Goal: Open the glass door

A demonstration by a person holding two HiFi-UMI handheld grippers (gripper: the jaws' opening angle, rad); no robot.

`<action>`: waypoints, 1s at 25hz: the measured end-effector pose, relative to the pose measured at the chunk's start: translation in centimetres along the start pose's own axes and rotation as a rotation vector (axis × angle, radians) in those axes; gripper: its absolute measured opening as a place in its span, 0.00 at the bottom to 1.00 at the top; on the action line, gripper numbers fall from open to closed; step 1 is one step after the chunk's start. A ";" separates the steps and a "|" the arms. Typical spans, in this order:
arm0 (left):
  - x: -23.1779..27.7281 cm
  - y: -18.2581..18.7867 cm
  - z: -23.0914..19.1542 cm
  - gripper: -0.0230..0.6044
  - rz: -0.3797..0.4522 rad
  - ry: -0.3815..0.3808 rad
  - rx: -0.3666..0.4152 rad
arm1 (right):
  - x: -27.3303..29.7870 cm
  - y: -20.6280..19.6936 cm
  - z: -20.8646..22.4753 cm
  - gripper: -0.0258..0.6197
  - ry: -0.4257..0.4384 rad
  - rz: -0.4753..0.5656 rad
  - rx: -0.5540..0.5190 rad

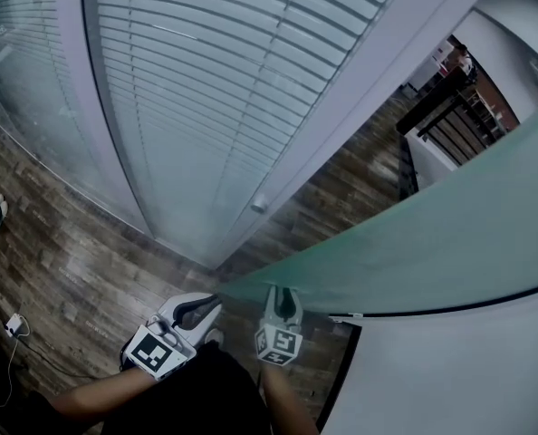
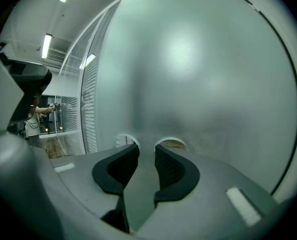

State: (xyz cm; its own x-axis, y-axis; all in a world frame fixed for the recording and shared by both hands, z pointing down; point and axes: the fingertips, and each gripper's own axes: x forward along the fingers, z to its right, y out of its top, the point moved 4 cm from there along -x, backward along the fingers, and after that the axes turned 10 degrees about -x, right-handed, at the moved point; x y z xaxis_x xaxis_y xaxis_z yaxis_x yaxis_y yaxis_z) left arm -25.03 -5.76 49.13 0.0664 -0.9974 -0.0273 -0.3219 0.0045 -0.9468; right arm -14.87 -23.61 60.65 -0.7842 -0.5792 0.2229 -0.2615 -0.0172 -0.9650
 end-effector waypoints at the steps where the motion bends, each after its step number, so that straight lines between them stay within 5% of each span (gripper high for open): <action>1: 0.2 -0.1 0.1 0.10 -0.008 -0.010 0.000 | -0.4 -0.1 -0.1 0.21 0.003 0.001 -0.003; 7: 2.6 -0.3 0.7 0.22 -0.077 -0.112 0.000 | -2.3 -0.3 -0.6 0.21 0.009 -0.009 -0.007; 17: 5.9 -1.7 2.9 0.25 -0.138 -0.246 0.033 | -5.6 -1.5 -1.3 0.21 0.024 -0.040 -0.003; 25: 6.2 -1.3 4.6 0.15 -0.160 -0.374 0.065 | -6.5 -1.0 -1.3 0.22 0.014 -0.062 0.025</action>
State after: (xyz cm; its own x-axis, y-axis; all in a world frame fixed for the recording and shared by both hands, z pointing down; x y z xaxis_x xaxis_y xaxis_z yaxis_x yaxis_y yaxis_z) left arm -19.91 -11.58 48.71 0.4532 -0.8912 0.0187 -0.2203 -0.1323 -0.9664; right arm -10.23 -18.77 60.33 -0.7748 -0.5648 0.2839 -0.2957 -0.0731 -0.9525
